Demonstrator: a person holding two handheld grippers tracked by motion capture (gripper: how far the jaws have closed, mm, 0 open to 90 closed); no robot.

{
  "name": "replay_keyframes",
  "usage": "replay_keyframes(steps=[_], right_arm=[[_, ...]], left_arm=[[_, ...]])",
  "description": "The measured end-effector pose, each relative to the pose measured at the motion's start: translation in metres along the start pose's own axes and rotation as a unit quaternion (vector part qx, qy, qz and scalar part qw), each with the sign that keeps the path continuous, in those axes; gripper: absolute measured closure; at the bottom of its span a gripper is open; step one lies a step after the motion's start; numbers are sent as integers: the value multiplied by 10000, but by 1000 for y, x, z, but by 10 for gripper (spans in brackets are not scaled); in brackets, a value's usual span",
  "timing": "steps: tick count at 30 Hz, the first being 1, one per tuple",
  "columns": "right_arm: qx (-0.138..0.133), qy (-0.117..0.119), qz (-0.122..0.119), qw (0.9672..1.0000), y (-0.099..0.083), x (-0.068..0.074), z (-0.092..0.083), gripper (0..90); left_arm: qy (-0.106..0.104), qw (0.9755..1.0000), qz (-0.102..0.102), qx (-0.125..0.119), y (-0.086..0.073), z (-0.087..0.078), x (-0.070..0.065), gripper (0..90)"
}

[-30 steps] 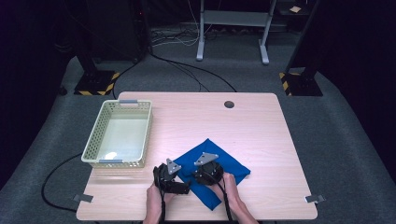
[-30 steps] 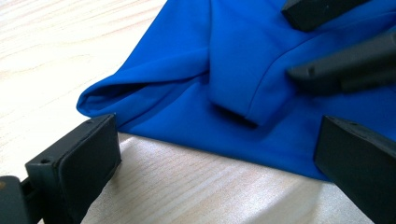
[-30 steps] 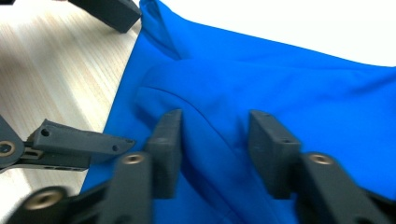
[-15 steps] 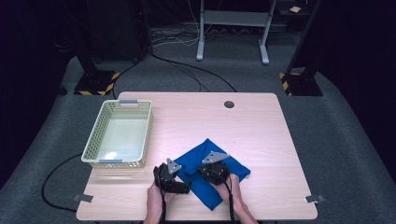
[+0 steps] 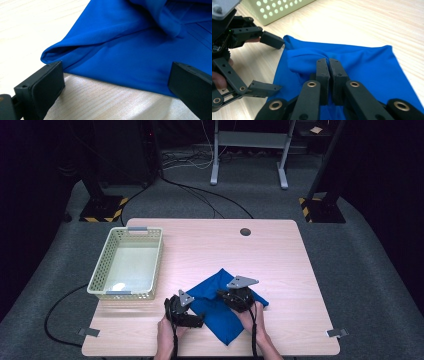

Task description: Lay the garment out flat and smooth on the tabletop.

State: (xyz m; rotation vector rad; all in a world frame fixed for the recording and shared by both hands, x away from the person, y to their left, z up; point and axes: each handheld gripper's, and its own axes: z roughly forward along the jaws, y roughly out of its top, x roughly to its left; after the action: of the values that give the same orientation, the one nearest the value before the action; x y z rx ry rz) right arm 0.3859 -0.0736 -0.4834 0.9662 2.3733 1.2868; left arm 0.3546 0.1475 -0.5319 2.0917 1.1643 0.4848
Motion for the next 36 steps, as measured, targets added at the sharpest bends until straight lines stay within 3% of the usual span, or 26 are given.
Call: replay_keyframes(steps=[15,36], right_arm=[[-295,-30,319,9991,5,-23,-16,876],[-480,-342,528,9969,22,-56,-30,877]], left_arm=[[-3,10000,0,-6,0,0,0,3],[0,10000,5,8,0,0,0,4]])
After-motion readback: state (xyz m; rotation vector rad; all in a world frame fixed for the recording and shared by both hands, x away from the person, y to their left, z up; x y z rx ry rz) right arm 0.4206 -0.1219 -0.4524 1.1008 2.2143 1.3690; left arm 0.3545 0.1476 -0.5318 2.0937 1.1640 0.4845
